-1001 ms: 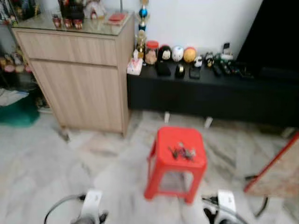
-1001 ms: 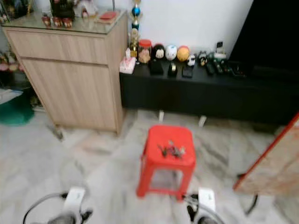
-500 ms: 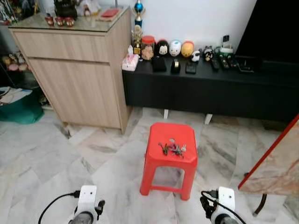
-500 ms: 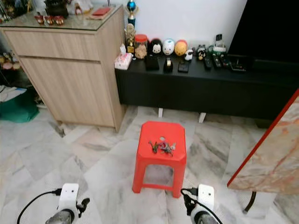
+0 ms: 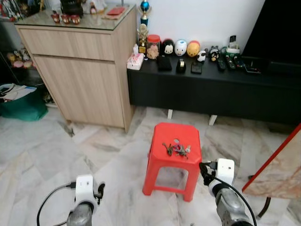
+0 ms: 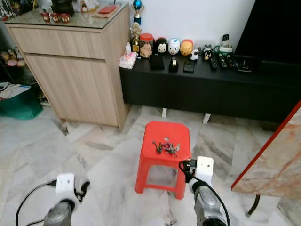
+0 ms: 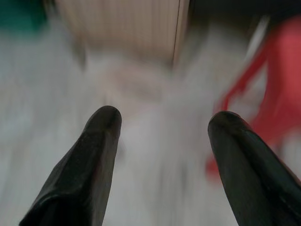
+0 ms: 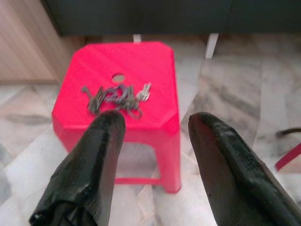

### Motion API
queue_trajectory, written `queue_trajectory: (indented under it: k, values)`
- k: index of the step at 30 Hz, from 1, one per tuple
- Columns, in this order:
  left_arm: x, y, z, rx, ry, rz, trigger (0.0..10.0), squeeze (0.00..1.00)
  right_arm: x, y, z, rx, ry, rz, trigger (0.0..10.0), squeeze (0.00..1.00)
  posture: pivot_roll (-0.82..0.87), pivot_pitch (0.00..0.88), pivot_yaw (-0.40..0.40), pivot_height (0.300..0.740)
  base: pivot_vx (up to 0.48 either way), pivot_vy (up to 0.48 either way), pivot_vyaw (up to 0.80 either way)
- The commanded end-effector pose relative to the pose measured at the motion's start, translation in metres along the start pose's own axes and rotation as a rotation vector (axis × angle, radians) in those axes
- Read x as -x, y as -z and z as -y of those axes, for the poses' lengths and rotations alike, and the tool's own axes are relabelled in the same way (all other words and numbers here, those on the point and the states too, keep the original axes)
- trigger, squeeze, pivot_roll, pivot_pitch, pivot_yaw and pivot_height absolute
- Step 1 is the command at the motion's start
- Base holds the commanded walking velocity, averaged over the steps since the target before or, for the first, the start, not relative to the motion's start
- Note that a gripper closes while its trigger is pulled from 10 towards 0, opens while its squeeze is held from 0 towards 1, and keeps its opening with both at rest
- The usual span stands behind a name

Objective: Hang keys on a hook

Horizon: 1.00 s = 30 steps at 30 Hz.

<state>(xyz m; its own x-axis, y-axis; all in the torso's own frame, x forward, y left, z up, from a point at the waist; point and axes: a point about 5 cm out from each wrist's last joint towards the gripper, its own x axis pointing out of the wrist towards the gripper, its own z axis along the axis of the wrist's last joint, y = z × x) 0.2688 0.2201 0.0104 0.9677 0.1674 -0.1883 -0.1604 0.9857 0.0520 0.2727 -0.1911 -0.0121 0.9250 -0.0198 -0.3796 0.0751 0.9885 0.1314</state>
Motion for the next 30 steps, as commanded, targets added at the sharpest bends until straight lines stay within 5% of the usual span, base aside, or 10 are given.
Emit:
queue_trajectory:
  k: [1, 10, 23, 30]
  values:
    - [-0.001, -0.014, 0.000, -0.016, 0.019, 0.098, 10.0, 0.00, -0.001, -0.009, 0.005, -0.006, 0.003, 0.048, 10.0, 0.00, 0.04, 0.000, -0.090, 0.740, 0.000, 0.000, 0.00]
    - [0.005, -0.025, 0.004, -0.030, 0.022, 0.201, 10.0, 0.00, 0.003, -0.006, 0.005, 0.038, -0.020, 0.074, 10.0, 0.00, 0.04, 0.000, -0.100, 0.740, 0.000, 0.000, 0.00]
    - [0.007, -0.025, 0.014, -0.051, 0.052, 0.182, 10.0, 0.00, 0.007, 0.004, 0.008, 0.020, 0.003, 0.038, 10.0, 0.00, 0.08, 0.000, -0.128, 0.740, 0.000, 0.123, 0.00]
    - [0.020, -0.020, 0.005, -0.068, 0.017, 0.182, 10.0, 0.00, 0.014, 0.022, 0.000, 0.004, -0.019, -0.034, 10.0, 0.00, 0.11, 0.000, -0.158, 0.740, 0.000, 0.325, 0.00]
